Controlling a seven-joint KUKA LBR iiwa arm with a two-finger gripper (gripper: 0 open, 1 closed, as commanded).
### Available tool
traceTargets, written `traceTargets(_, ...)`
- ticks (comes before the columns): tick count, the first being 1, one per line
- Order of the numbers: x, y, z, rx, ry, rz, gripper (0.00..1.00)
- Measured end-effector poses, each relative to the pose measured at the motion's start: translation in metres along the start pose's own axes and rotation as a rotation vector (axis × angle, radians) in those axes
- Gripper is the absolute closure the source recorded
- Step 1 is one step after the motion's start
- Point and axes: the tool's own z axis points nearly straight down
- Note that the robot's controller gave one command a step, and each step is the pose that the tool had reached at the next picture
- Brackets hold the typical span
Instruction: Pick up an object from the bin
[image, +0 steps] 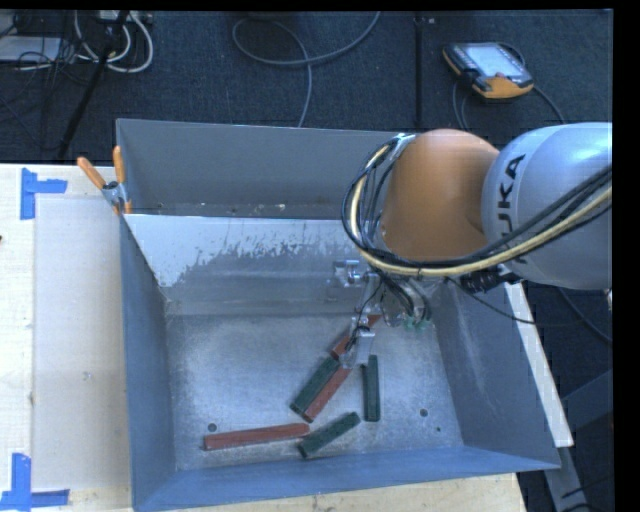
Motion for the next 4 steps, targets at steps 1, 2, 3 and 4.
traceTargets(1, 0.046, -0.011, 0.045, 0.001, 0.007, 0.158, 0.0)
traceTargets(2, 0.049, 0.005, 0.083, 0.002, 0.008, 0.121, 0.0)
traceTargets(3, 0.053, 0.007, 0.102, 0.001, 0.008, 0.024, 0.0)
traceTargets(4, 0.028, -0.007, 0.115, 0.001, 0.005, 0.14, 1.0)
